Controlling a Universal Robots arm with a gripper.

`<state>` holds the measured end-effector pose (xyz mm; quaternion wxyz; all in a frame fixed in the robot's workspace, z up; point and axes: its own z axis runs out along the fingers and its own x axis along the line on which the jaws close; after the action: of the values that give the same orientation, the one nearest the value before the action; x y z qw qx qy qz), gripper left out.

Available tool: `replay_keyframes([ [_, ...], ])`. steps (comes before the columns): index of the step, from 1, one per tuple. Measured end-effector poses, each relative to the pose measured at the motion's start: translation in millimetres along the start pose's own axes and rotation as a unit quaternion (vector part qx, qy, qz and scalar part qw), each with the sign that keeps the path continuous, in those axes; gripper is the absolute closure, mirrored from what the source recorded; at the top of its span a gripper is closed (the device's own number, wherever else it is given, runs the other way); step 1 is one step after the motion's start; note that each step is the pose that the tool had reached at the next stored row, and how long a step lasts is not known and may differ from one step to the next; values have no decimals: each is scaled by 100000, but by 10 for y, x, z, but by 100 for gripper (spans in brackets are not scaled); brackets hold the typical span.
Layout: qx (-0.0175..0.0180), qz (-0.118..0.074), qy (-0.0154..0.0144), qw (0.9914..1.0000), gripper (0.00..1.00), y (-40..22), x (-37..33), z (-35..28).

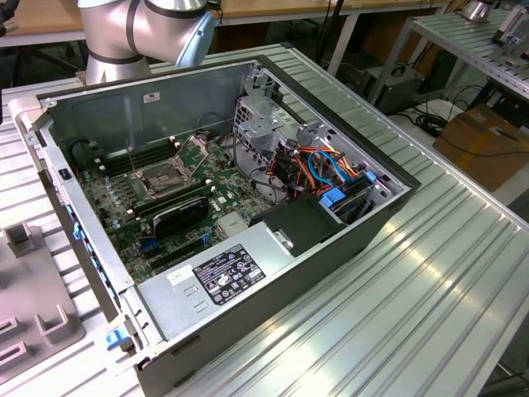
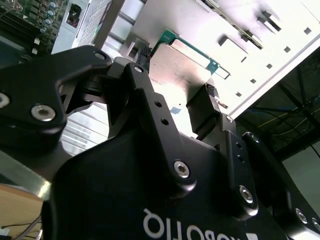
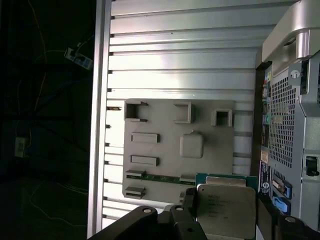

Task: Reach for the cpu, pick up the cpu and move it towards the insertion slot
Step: 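Pick up the cpu and move it towards the insertion slot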

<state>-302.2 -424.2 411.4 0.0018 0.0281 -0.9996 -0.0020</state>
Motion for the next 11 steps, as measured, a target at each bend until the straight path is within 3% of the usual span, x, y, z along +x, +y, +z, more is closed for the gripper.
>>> replay_keyframes([
  [11,-2,12,0,100000,45,-1,-14,0],
])
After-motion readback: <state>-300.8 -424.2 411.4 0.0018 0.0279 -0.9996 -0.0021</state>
